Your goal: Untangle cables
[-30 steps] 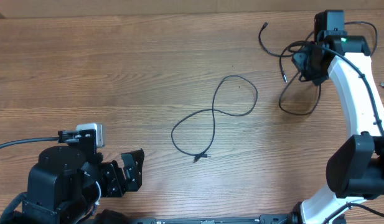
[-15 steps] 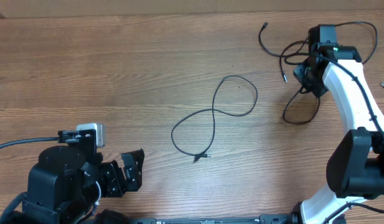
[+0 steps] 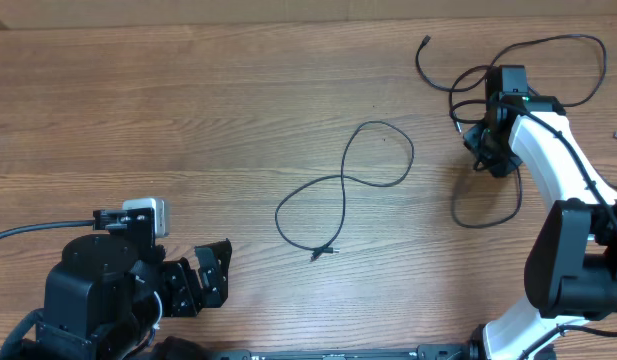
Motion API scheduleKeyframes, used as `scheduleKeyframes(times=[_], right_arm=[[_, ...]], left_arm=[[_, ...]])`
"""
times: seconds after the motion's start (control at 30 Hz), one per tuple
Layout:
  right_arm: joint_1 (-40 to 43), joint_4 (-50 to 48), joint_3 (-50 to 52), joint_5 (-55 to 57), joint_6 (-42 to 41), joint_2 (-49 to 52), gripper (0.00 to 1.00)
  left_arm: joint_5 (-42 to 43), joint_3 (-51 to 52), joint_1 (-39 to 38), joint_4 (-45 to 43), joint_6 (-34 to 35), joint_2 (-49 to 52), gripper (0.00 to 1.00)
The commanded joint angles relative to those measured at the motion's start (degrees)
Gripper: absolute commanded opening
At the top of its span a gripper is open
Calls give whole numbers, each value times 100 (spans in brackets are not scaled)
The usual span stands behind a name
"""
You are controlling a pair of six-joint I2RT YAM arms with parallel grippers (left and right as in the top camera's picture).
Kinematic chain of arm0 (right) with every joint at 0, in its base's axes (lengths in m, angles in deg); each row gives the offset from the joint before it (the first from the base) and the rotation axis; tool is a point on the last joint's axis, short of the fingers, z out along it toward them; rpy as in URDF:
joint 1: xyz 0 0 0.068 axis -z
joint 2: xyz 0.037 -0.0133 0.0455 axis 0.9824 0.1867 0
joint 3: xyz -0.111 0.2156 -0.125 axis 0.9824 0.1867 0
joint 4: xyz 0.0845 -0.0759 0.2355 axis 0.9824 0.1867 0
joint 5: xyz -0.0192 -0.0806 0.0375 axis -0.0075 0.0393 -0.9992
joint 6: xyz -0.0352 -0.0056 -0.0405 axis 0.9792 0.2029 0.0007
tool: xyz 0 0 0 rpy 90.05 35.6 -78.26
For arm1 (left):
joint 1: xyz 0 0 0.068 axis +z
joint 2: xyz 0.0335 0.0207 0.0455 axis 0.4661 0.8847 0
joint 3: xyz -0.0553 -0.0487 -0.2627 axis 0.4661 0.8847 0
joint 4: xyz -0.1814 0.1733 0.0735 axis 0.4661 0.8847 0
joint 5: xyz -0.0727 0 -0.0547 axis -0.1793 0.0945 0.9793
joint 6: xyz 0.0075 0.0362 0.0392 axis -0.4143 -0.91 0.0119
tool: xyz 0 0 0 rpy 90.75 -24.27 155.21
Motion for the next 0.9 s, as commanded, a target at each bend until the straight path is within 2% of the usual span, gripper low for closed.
scheduleKeyframes(times=[0.0, 0.07, 0.1, 0.27, 0.4, 0.57, 0.7, 0.87], right_arm=[[26, 9, -116, -136, 527, 26, 79], [26, 151, -348, -133, 907, 26, 97], [26, 251, -481, -131, 1032, 26, 100], [118, 811, -1167, -131, 1257, 26, 100], [387, 920, -1215, -131, 1355, 31, 100], [1001, 1102, -1093, -221, 1386, 50, 100], [1427, 1128, -758, -844, 1440, 50, 100], [1547, 737, -120, -1735, 2013, 55, 100]], left_arm=[[-79, -11, -37, -7, -52, 11, 100], [-79, -11, -39, -7, -50, 11, 100], [-79, -11, -37, -7, -50, 11, 99], [-79, -11, -37, -7, -50, 11, 99], [-79, -11, -37, -7, -50, 11, 99], [-79, -11, -37, -7, -50, 11, 99], [-79, -11, -37, -7, -50, 11, 100], [-79, -11, -37, -7, -50, 11, 99]])
